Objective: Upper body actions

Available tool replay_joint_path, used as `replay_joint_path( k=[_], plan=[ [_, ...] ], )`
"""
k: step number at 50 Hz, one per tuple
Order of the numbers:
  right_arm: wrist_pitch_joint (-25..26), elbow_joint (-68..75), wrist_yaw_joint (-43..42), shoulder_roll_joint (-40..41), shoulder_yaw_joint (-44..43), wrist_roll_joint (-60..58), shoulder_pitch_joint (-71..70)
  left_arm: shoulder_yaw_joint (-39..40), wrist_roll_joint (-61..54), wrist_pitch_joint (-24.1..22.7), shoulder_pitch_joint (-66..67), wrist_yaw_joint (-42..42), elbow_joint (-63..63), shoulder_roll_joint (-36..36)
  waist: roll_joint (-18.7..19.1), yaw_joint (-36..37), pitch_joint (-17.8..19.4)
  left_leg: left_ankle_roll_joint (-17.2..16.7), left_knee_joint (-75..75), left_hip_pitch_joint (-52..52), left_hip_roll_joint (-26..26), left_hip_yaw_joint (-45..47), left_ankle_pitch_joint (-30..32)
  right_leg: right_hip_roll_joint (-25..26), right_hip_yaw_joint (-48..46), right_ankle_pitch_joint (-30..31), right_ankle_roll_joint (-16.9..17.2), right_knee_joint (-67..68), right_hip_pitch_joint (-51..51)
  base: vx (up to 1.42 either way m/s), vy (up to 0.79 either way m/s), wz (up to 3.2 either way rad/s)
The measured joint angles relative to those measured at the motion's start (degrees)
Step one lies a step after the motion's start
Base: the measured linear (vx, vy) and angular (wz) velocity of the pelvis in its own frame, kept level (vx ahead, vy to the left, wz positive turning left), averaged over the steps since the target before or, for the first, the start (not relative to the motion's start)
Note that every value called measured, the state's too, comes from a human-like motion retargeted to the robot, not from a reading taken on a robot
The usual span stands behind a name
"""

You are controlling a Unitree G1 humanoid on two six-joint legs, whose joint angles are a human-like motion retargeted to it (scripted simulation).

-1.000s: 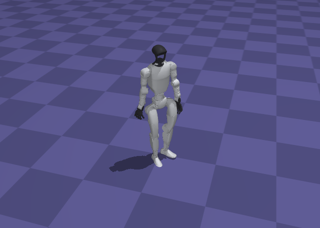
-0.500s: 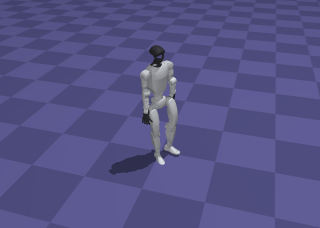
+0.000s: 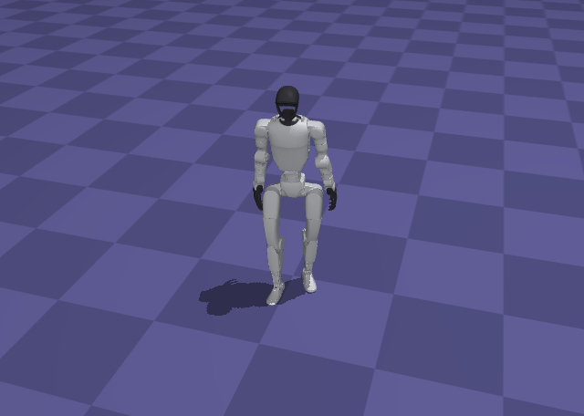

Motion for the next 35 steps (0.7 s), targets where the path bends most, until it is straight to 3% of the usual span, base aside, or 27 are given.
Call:
replay_joint_path(
  k=[7,12,15,18,23,25,28,32,33,35],
  plan=[
    [-0.1,0.7,0.3,-1.0,2.2,-4.4,-2.0,1.1,-0.7,0.3,3.3,-2.8,2.1,-1.3,0.5,-0.7,-1.8,-2.1,-0.2,4.5,4.0,28.2,-6.3,-4.2,-31.2,-9.5,-0.5,-1.5,-0.5,0.19,-0.22,-3.85],
    [1.2,1.4,1.1,-1.6,1.0,-0.8,-5.3,3.2,0.4,0.6,3.9,-3.2,1.6,-3.6,1.7,-3.2,-2.2,-6.1,1.4,7.2,5.0,42.0,-9.4,-3.9,-55.2,-12.5,3.3,-3.9,3.4,0.23,-0.14,-3.67],
    [1.9,1.9,0.6,-1.9,0.1,2.5,-6.3,3.6,0.6,0.3,4.0,-2.3,0.8,-4.9,2.4,-3.6,-2.7,-8.3,1.8,9.2,4.3,47.7,-9.8,-2.6,-64.2,-11.0,5.6,-5.2,5.6,0.43,-0.12,-3.27],
    [3.1,3.0,-0.3,-2.0,-0.5,4.4,-6.5,4.2,0.3,0.3,4.1,-1.1,0.0,-5.8,3.0,-4.0,-4.5,-9.8,2.4,10.5,3.5,50.1,-8.9,-1.3,-64.2,-7.3,4.8,-5.7,5.4,0.51,-0.05,-2.75],
    [4.4,4.4,-0.3,-1.7,-2.3,5.7,-5.1,4.2,-0.5,1.2,4.3,-0.1,-2.3,-5.9,4.8,-6.0,-8.2,-10.8,4.4,11.6,3.4,50.6,-5.5,0.6,-56.7,-4.4,-3.3,-5.1,2.3,0.56,-0.02,-1.73],
    [4.9,5.1,-0.5,-1.8,-3.7,5.8,-4.1,3.5,-0.8,1.8,4.0,0.5,-3.2,-5.9,5.5,-6.6,-9.2,-10.3,5.0,12.3,3.1,49.2,-3.7,0.4,-53.1,-4.2,-4.1,-3.5,1.8,0.61,0.01,-0.91],
    [5.9,6.4,-1.1,-2.3,-5.8,5.3,-2.7,3.5,-1.7,2.0,3.0,1.9,-4.3,-6.9,5.6,-6.1,-10.7,-7.1,7.4,13.8,2.8,48.1,1.9,-0.4,-47.7,-4.9,-4.3,-2.3,1.4,0.52,0.06,-0.90],
    [7.0,8.4,-1.4,-2.4,-5.8,4.9,-2.0,3.5,-2.5,0.8,2.5,1.6,-7.0,-7.6,-0.1,-2.7,-10.7,4.0,21.9,12.2,2.9,40.3,10.1,-5.7,-40.0,-4.4,-3.7,-2.1,2.5,0.47,0.08,-1.49],
    [7.1,8.7,-1.2,-2.3,-5.7,4.8,-2.2,3.1,-2.6,0.5,2.3,1.6,-7.9,-7.5,-1.5,-1.4,-9.7,5.1,28.0,10.5,3.9,36.7,10.9,-6.6,-37.9,-4.3,-3.6,-1.9,2.9,0.47,0.06,-1.74],
    [7.1,8.5,-0.5,-2.0,-4.7,4.1,-2.9,2.4,-3.2,0.3,1.8,2.2,-9.4,-7.2,-3.5,1.1,-7.7,3.2,38.6,6.4,6.0,29.9,9.8,-7.5,-35.2,-3.5,-3.6,-2.1,4.0,0.37,0.04,-1.77]
  ],
)
